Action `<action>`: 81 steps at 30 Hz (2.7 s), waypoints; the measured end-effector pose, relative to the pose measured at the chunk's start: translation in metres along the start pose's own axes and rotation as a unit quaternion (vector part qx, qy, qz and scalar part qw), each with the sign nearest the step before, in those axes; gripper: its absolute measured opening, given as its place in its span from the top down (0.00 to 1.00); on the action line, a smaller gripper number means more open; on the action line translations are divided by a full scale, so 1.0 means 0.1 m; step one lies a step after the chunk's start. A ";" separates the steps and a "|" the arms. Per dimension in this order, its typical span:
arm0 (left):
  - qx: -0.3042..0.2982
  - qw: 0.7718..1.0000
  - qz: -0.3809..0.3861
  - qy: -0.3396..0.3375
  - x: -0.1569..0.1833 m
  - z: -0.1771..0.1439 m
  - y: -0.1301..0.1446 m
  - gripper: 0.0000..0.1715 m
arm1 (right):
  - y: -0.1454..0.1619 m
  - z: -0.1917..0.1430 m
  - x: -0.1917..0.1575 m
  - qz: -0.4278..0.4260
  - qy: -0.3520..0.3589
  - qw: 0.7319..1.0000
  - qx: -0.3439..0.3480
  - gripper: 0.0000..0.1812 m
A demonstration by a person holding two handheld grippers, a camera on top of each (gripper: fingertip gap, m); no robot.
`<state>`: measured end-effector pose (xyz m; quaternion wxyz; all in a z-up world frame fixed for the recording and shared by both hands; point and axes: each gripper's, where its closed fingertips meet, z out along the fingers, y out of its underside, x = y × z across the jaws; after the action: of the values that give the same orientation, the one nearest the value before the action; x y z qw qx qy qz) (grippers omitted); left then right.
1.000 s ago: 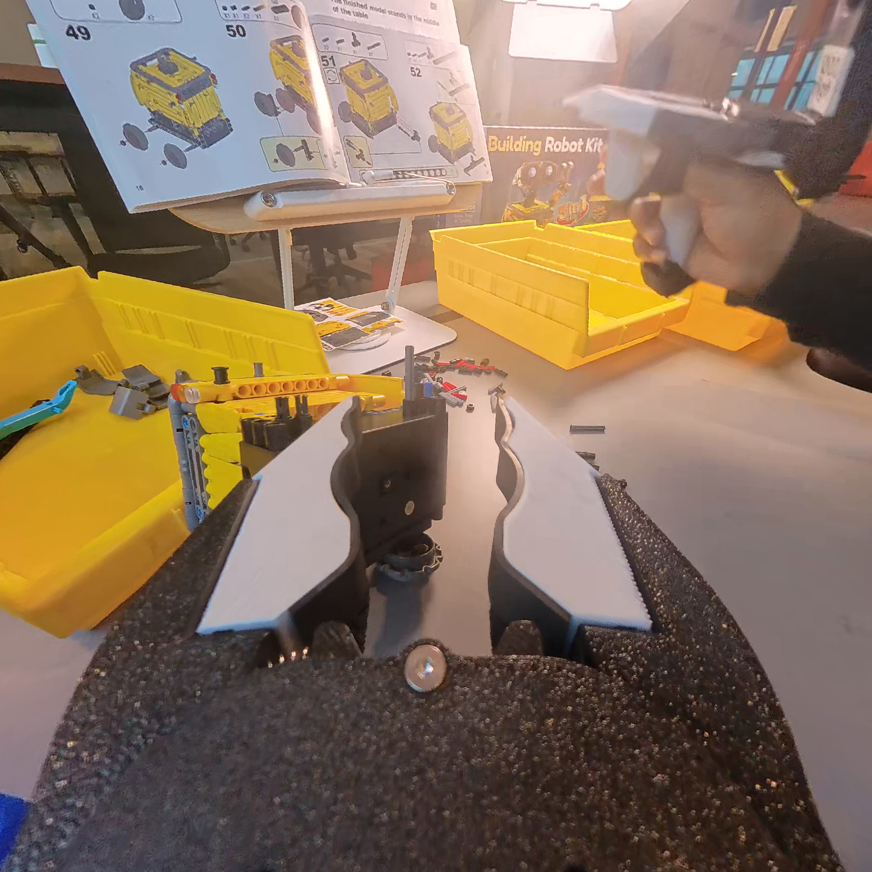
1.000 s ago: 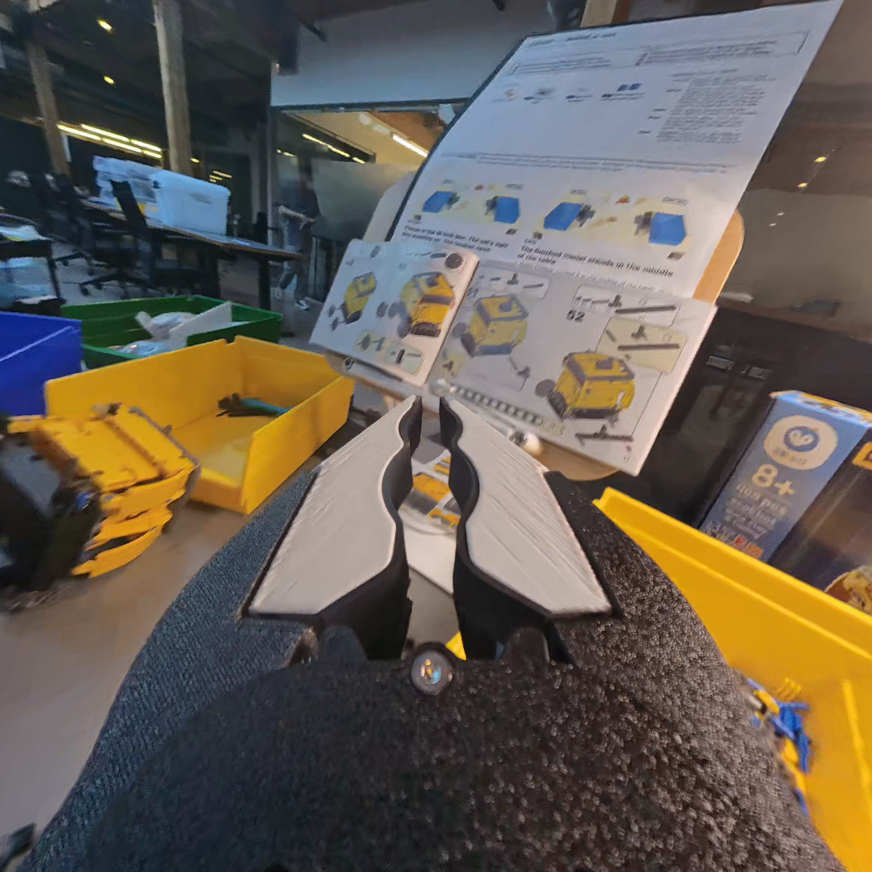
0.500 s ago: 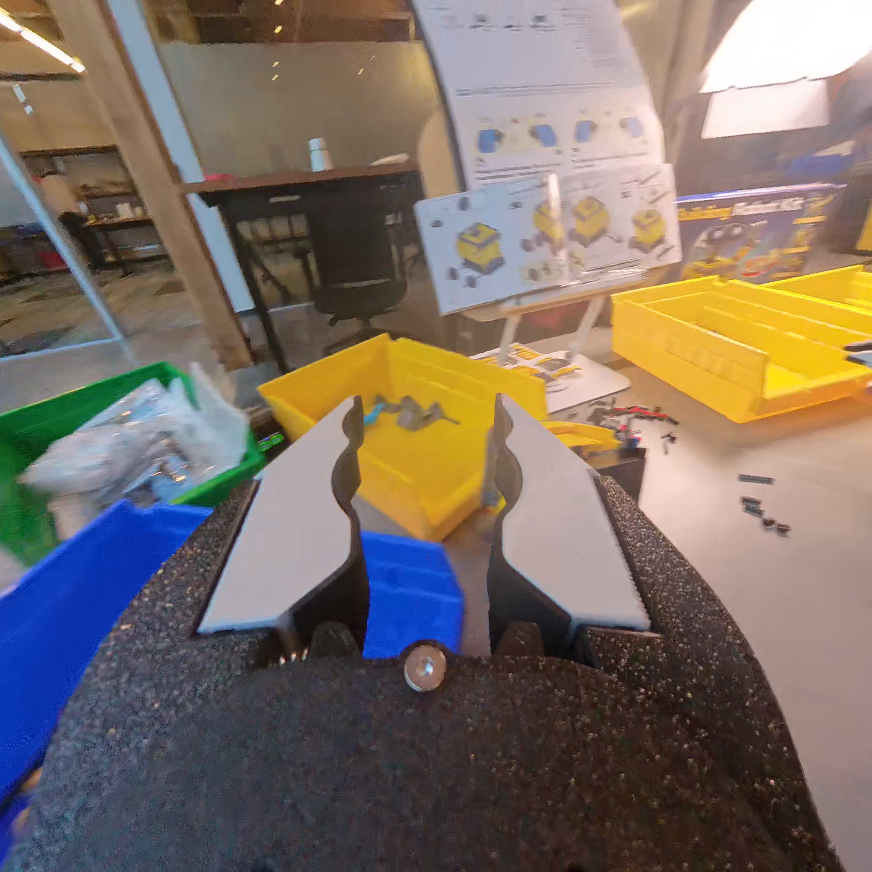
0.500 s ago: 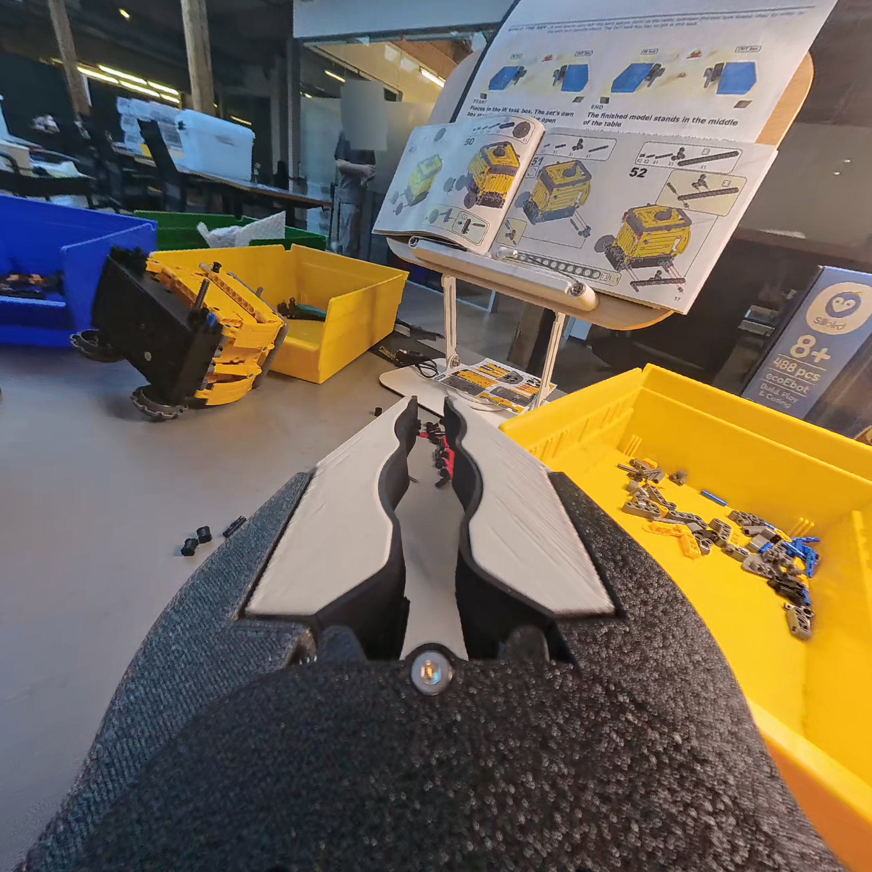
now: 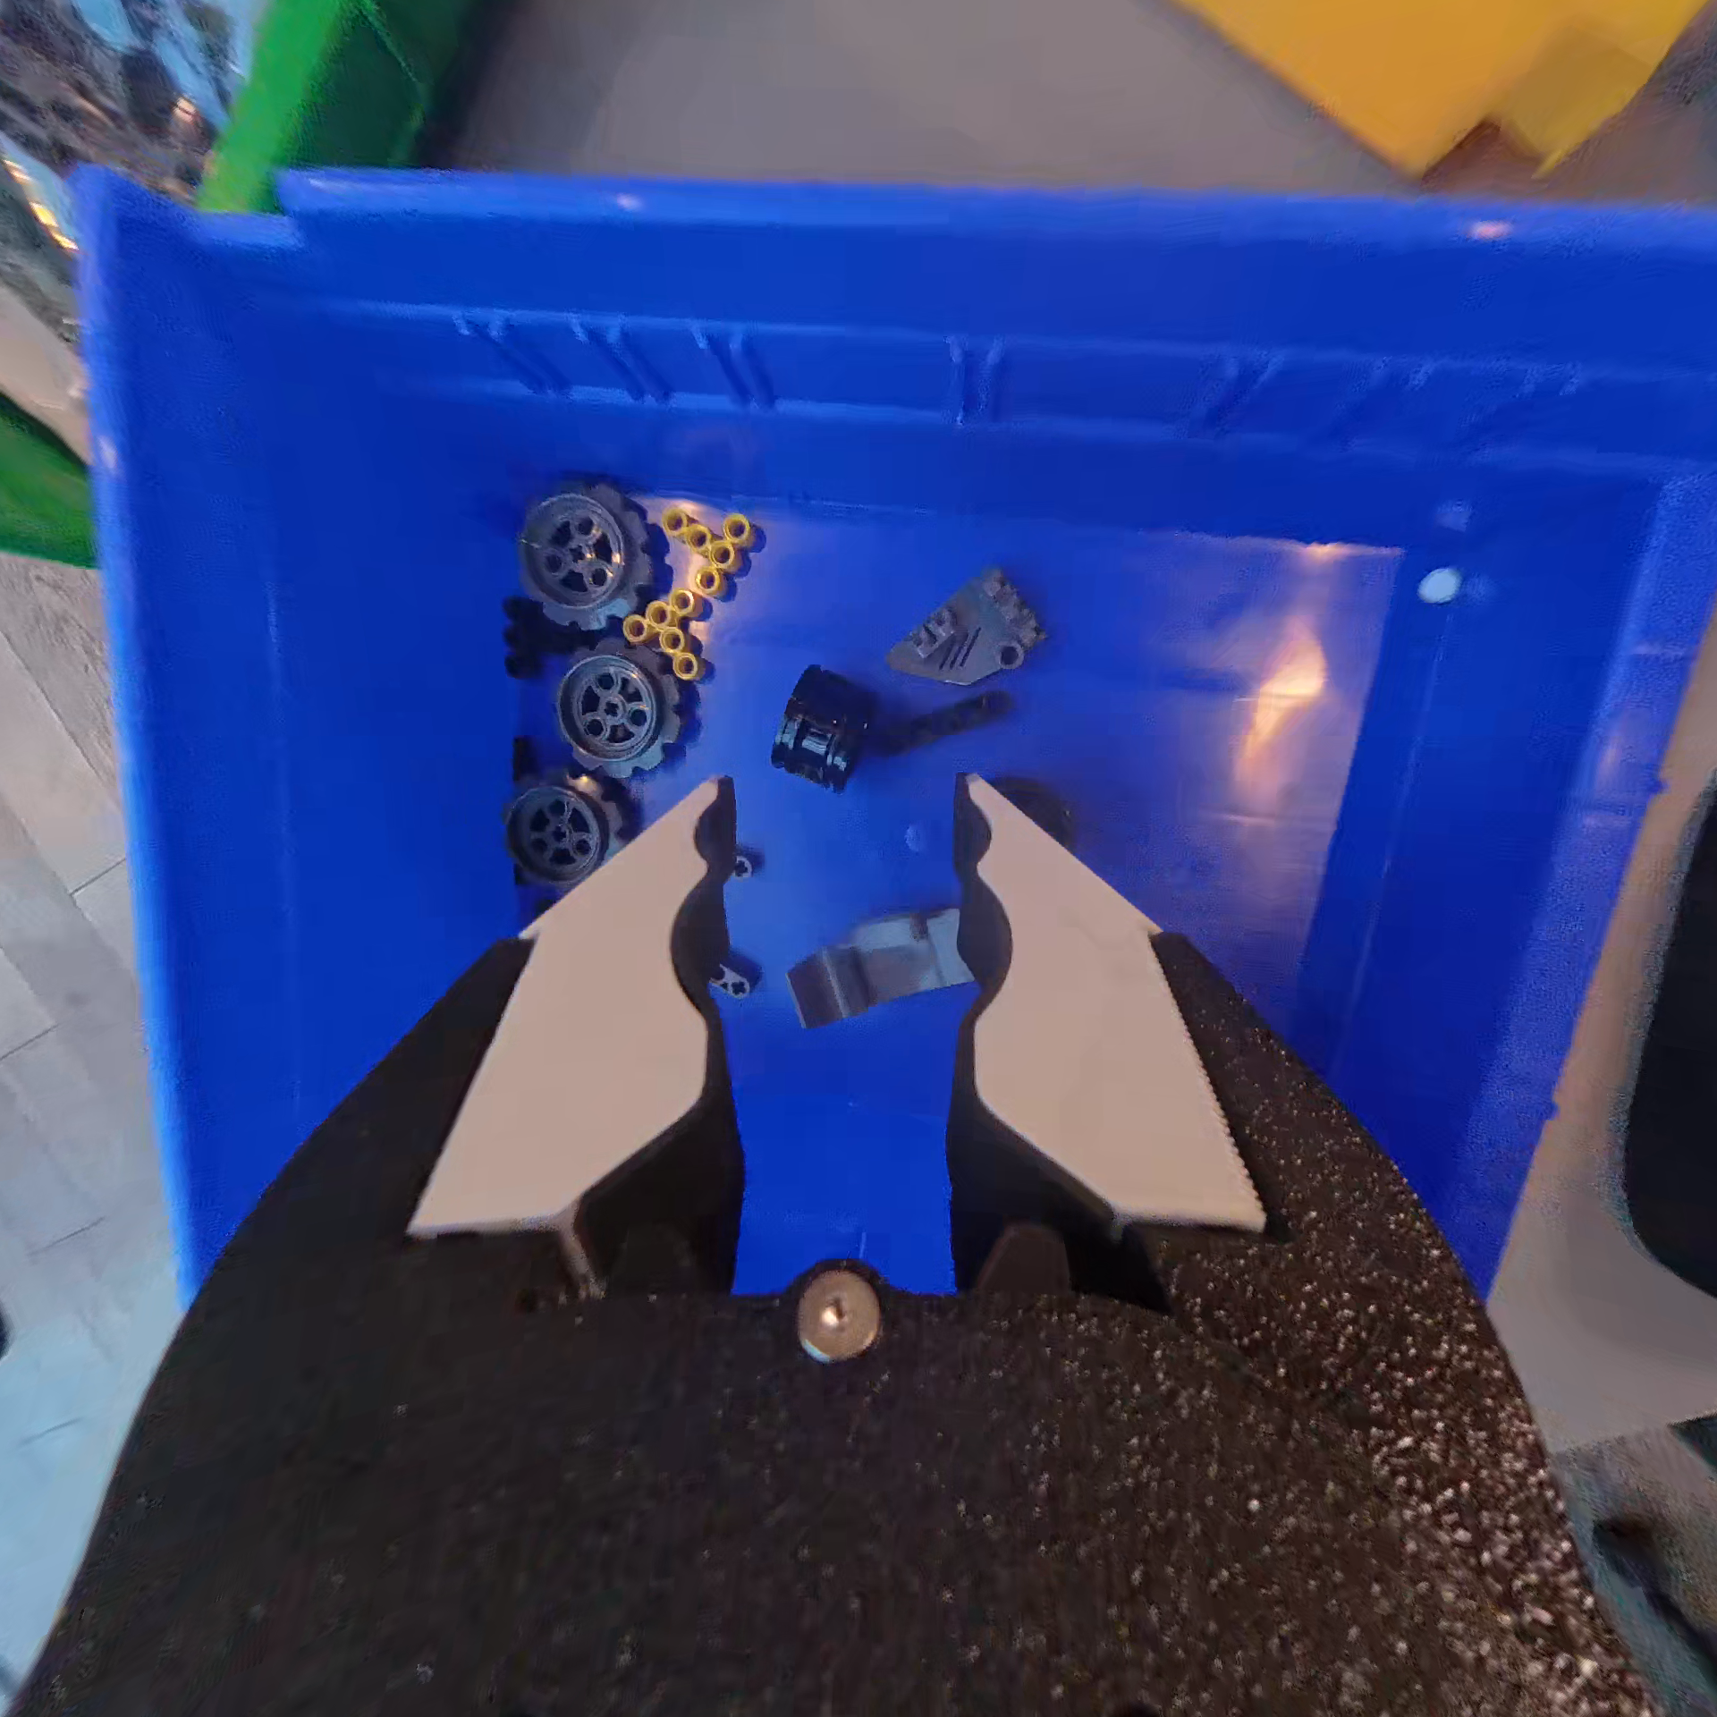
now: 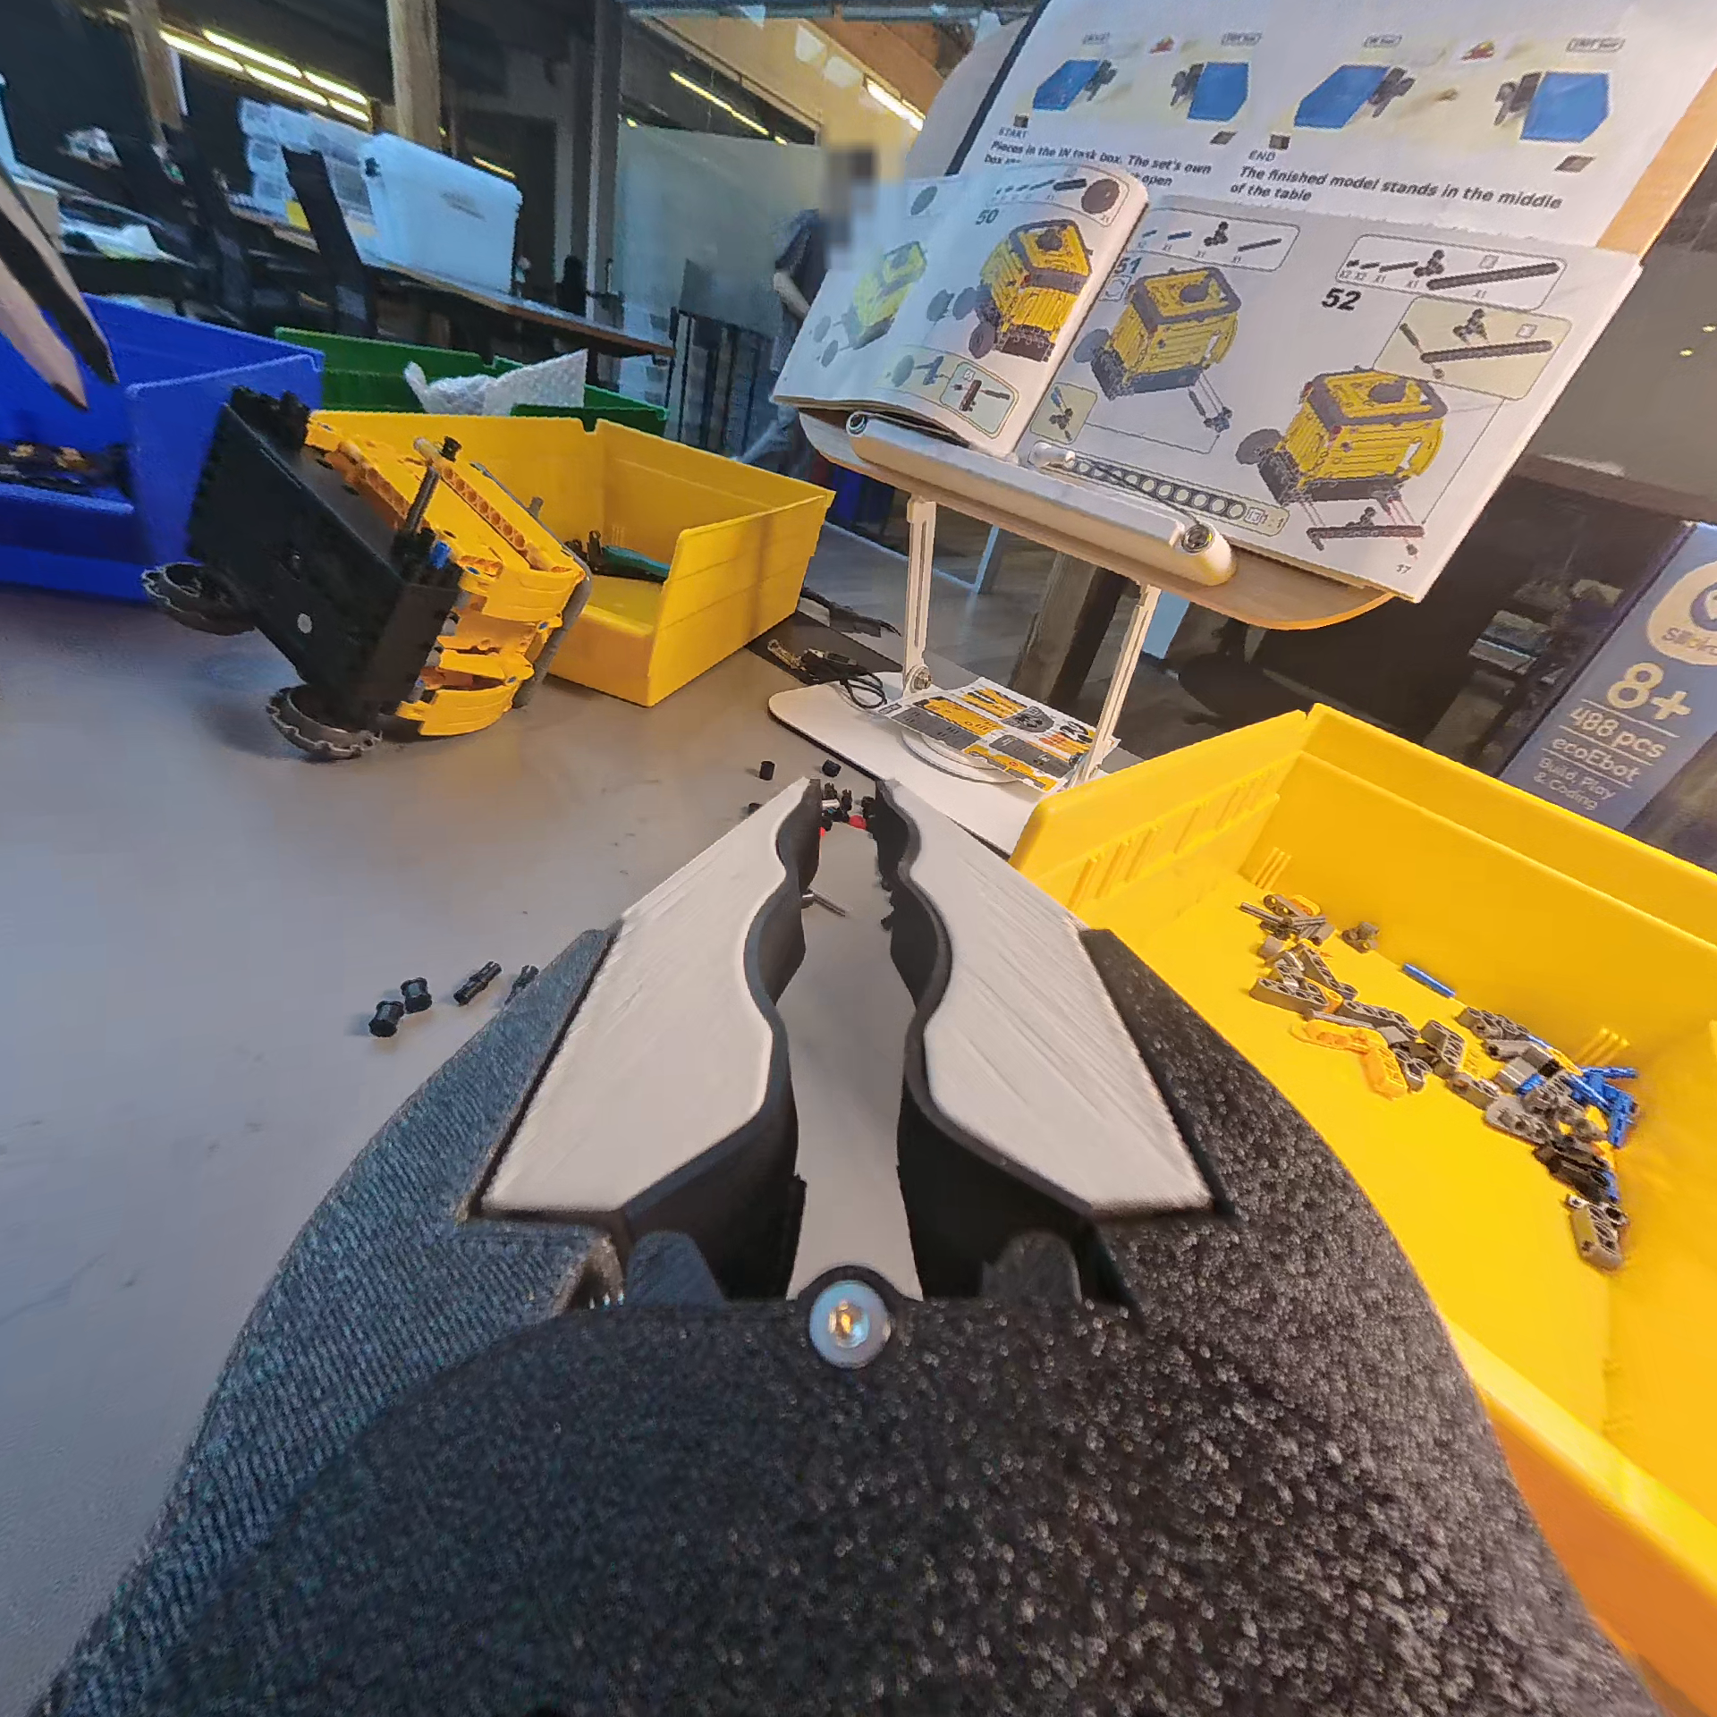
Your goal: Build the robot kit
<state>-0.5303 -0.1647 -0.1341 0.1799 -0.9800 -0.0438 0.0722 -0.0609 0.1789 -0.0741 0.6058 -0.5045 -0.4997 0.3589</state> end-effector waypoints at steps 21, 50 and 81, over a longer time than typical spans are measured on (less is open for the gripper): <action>-0.071 0.995 -0.062 -0.035 -0.69 0.20 -0.11 0.77 | 0.05 0.00 -0.05 -0.038 0.004 0.999 -0.010 0.94; -0.069 0.982 -0.173 0.009 -0.60 0.43 -0.04 0.80 | 0.07 0.00 -0.08 -0.042 0.001 0.999 -0.014 0.94; 0.005 0.998 -0.064 0.002 -0.41 -0.36 -0.39 0.87 | 0.01 -0.01 -0.07 -0.045 0.008 0.999 -0.006 0.94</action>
<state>-0.5673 -0.1458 -0.0814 0.1895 -0.9744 -0.1058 0.0585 -0.0612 0.1726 -0.0768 0.6223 -0.4876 -0.5193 0.3245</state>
